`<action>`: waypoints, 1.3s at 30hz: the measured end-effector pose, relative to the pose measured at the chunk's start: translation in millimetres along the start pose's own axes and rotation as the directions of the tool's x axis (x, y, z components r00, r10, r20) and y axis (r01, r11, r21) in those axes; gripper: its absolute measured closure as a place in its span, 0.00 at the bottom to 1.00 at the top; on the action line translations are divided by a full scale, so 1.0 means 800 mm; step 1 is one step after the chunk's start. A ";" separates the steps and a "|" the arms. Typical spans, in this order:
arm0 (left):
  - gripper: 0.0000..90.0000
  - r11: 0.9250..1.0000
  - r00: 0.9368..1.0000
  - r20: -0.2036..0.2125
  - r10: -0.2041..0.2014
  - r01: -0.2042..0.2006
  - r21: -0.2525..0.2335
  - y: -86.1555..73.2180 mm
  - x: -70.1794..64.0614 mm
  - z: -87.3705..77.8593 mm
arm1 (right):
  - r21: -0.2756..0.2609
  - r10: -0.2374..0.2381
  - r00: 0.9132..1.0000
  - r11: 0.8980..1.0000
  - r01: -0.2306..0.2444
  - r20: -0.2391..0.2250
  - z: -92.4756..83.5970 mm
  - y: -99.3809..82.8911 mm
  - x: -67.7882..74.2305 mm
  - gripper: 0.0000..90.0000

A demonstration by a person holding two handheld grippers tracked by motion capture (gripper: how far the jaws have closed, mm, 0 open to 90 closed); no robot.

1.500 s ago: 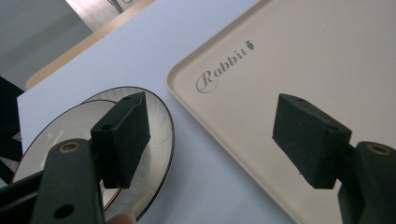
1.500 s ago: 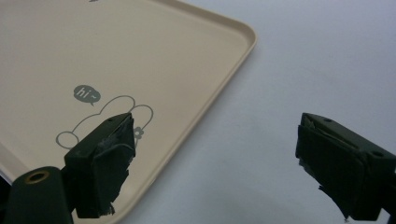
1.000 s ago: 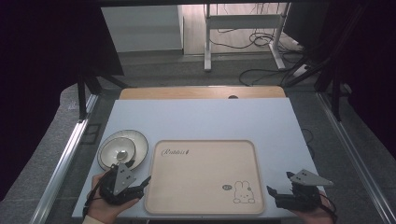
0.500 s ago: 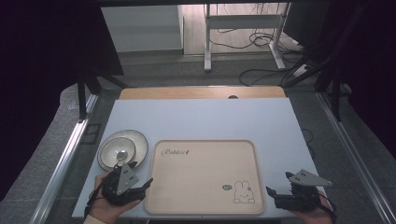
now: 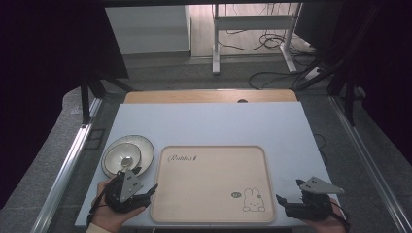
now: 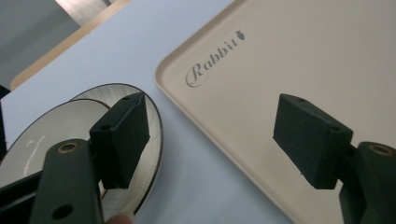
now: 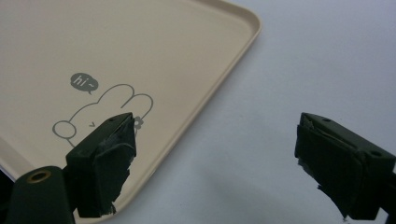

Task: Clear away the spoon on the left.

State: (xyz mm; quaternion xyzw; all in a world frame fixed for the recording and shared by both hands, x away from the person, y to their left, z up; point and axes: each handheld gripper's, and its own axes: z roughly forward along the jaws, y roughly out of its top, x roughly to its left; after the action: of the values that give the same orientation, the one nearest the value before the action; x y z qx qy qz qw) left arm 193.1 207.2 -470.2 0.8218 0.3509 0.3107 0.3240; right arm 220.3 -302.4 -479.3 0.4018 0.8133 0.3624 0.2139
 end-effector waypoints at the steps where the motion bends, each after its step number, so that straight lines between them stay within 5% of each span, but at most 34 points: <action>1: 0.30 1.000 1.000 -0.004 -0.004 0.004 -0.004 0.000 0.001 -0.001 | -0.002 0.001 1.000 1.000 -0.001 0.000 0.000 0.000 0.000 0.14; 18: 0.30 0.997 0.995 -0.080 -0.060 0.056 -0.053 -0.006 0.022 -0.027 | -0.002 0.002 1.000 1.000 -0.002 0.002 -0.001 0.000 -0.001 0.14; 34: 0.30 0.994 0.985 -0.131 -0.110 0.107 -0.027 -0.042 0.040 -0.044 | -0.002 0.003 1.000 1.000 -0.003 0.004 0.000 0.000 0.000 0.14; 39: 0.33 0.996 0.985 -0.150 -0.090 0.093 0.007 -0.052 0.041 -0.043 | -0.001 0.003 1.000 1.000 -0.003 0.004 0.000 0.000 0.000 0.14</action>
State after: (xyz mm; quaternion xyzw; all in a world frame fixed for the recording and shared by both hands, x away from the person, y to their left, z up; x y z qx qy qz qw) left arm 170.9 266.4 -471.6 0.7816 0.4138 0.3536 0.3048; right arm 220.5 -302.3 -479.4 0.4036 0.8122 0.3621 0.2152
